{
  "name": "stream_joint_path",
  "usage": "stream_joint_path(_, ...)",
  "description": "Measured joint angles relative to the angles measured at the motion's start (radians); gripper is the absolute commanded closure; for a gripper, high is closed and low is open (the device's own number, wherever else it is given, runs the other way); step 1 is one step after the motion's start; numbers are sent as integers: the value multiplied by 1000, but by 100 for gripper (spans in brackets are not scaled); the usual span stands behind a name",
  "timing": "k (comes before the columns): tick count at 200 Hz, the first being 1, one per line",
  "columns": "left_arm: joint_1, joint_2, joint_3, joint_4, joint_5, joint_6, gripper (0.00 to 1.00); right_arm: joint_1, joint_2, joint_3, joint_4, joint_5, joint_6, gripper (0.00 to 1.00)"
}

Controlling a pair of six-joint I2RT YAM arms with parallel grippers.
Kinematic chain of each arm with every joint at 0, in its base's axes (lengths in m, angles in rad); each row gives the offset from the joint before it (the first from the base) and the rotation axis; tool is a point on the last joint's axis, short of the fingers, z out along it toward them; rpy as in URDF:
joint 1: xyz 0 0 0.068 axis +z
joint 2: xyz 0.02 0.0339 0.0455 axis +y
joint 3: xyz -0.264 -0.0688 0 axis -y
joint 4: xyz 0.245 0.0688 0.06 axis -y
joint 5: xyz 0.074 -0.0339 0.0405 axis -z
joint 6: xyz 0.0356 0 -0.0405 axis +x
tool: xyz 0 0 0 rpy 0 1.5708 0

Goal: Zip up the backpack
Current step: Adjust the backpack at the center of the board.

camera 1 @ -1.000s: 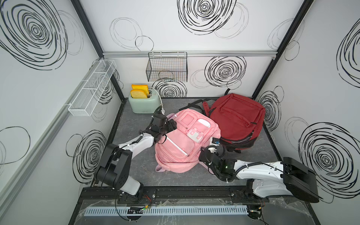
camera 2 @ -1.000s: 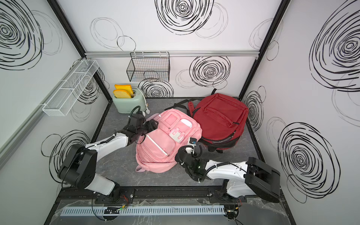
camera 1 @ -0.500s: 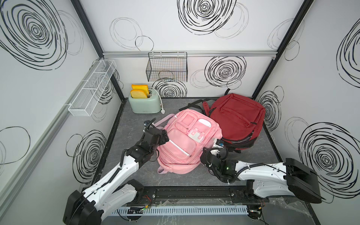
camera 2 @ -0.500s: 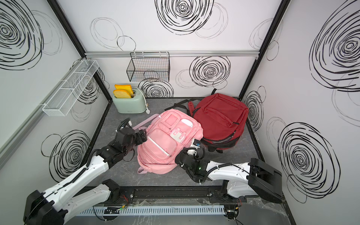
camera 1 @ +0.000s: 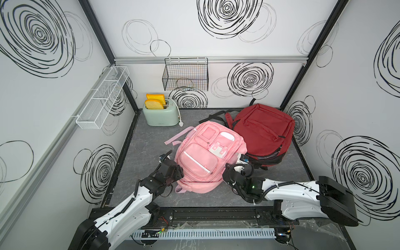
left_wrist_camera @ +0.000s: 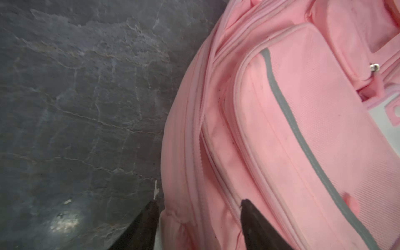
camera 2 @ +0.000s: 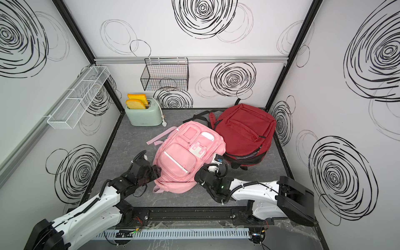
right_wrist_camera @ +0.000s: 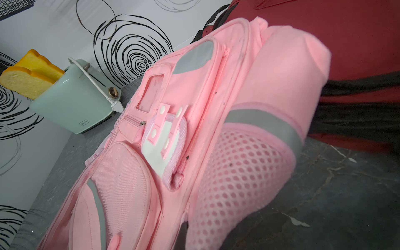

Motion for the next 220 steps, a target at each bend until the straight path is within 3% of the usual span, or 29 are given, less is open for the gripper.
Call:
stream_joint_path(20,-6,16,-22,28,12,-22,82,0,0,10,-20,-4,-7,95)
stream_joint_path(36,-8,16,-31,37,15,-21,100,0,0,26,-45,-5,-11,74)
stream_joint_path(54,-8,17,-36,52,13,-34,100,0,-6,47,-80,-3,-14,52)
stream_joint_path(96,-8,20,-42,71,14,-34,100,-10,-128,124,-265,11,-41,20)
stream_joint_path(122,-9,20,-43,74,14,-34,100,-122,-255,178,-359,-1,-101,16)
stream_joint_path(157,-14,-3,-51,74,8,-34,100,-534,-375,190,-365,-231,-315,17)
stream_joint_path(181,-17,-18,-56,73,7,-34,100,-748,-288,250,-369,-434,-460,18)
stream_joint_path(220,-23,-19,-56,73,2,-34,100,-854,-37,351,-336,-712,-615,21)
